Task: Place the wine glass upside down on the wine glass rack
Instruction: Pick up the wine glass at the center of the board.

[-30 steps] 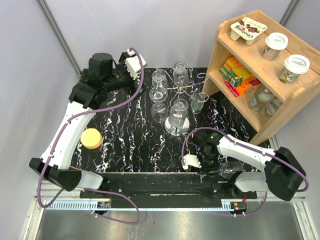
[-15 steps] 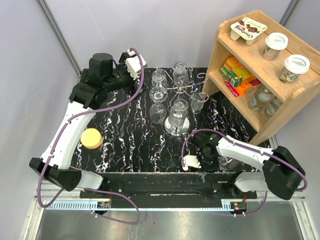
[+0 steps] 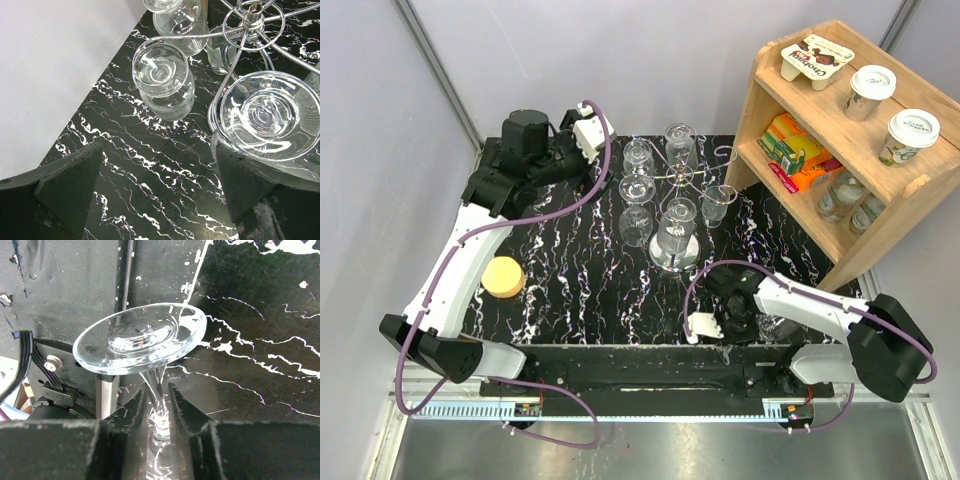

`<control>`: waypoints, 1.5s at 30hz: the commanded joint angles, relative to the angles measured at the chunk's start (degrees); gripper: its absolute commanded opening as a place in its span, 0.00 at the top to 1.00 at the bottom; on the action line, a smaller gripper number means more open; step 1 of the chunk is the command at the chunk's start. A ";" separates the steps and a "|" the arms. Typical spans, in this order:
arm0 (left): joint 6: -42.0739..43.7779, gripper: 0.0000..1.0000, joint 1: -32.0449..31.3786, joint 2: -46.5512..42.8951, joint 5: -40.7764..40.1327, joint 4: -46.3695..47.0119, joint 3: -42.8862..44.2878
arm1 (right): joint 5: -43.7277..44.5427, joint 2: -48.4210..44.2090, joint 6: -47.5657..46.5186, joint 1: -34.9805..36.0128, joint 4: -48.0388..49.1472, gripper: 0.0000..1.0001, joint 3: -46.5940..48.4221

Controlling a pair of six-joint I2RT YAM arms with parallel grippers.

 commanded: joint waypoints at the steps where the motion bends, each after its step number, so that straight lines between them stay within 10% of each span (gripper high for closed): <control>1: 0.57 0.01 0.39 -2.38 -0.89 2.28 -0.17 | 2.74 -0.60 -2.75 0.14 8.18 1.00 -1.49; 11: 0.40 0.01 0.30 -1.68 -0.90 2.55 0.01 | -4.91 -4.48 -1.34 0.14 -3.26 1.00 12.31; 45: 0.05 0.01 0.39 -4.05 -1.07 3.08 0.19 | 5.81 -24.95 21.59 -7.77 16.52 1.00 18.55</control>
